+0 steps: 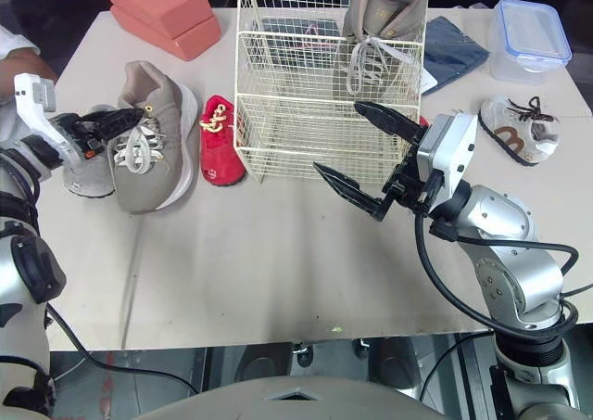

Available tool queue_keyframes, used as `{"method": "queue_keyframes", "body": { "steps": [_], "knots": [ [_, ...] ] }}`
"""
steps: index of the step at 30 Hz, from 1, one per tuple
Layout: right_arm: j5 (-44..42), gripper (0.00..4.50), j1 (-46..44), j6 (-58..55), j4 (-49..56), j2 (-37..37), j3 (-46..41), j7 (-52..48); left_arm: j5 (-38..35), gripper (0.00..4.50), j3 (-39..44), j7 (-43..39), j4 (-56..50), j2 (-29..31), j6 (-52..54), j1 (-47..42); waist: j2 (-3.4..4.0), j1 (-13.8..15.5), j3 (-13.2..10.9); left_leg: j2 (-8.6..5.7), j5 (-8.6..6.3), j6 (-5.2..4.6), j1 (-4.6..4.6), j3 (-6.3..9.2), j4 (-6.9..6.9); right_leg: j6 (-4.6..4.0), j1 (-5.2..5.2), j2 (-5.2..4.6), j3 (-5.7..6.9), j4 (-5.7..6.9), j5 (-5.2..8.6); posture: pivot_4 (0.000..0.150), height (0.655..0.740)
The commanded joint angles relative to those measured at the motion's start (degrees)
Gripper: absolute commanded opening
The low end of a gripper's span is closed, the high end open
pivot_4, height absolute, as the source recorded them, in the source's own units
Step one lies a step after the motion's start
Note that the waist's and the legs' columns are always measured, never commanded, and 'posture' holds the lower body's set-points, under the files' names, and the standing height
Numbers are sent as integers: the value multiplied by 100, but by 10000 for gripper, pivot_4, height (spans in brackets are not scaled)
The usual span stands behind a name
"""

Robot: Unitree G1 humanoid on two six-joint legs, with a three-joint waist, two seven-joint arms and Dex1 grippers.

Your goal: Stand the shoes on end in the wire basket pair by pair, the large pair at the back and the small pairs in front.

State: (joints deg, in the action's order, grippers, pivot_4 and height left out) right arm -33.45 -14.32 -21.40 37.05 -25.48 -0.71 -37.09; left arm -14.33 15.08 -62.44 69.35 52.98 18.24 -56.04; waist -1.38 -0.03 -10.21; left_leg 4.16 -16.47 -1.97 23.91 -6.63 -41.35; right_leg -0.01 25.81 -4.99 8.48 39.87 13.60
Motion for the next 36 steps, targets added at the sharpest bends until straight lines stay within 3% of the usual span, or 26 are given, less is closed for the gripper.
{"method": "queue_keyframes", "body": {
  "steps": [1,11,17,30,35,36],
  "knots": [
    [8,44477,-14,143,146,5,-18,34,209,45000,-74,-76,111,247,-6,-164,0,-44,0,0,0,0,0,0,0,0,0,0,0,0,0,1500,6860],
    [40,44477,151,120,325,-27,-53,205,7,45000,259,-791,85,1050,247,-191,-9,-83,-4,3,0,0,1,-1,0,0,4,-1,-2,1,0,1500,6860],
    [30,44477,56,144,225,-8,1,163,201,45000,-49,-1576,80,1107,896,-312,-16,-32,-1,2,0,0,2,5,-5,6,0,-3,4,4,4,1500,6860],
    [117,44477,73,149,288,72,94,285,949,45000,-481,-276,643,523,1112,-991,-24,-78,2,1,0,0,2,1,-6,2,2,-2,-1,6,1,1500,6860],
    [153,44477,106,134,350,94,110,356,1211,45000,-573,-174,742,503,1226,-1041,-25,-76,2,1,0,0,1,0,-6,-1,2,-2,-1,8,0,1500,6860],
    [157,44826,114,135,358,96,109,362,1237,42564,-566,-166,756,506,1239,-1047,-25,-76,2,1,0,0,1,0,-7,0,2,-2,-2,8,0,1500,6860]
  ]
}}
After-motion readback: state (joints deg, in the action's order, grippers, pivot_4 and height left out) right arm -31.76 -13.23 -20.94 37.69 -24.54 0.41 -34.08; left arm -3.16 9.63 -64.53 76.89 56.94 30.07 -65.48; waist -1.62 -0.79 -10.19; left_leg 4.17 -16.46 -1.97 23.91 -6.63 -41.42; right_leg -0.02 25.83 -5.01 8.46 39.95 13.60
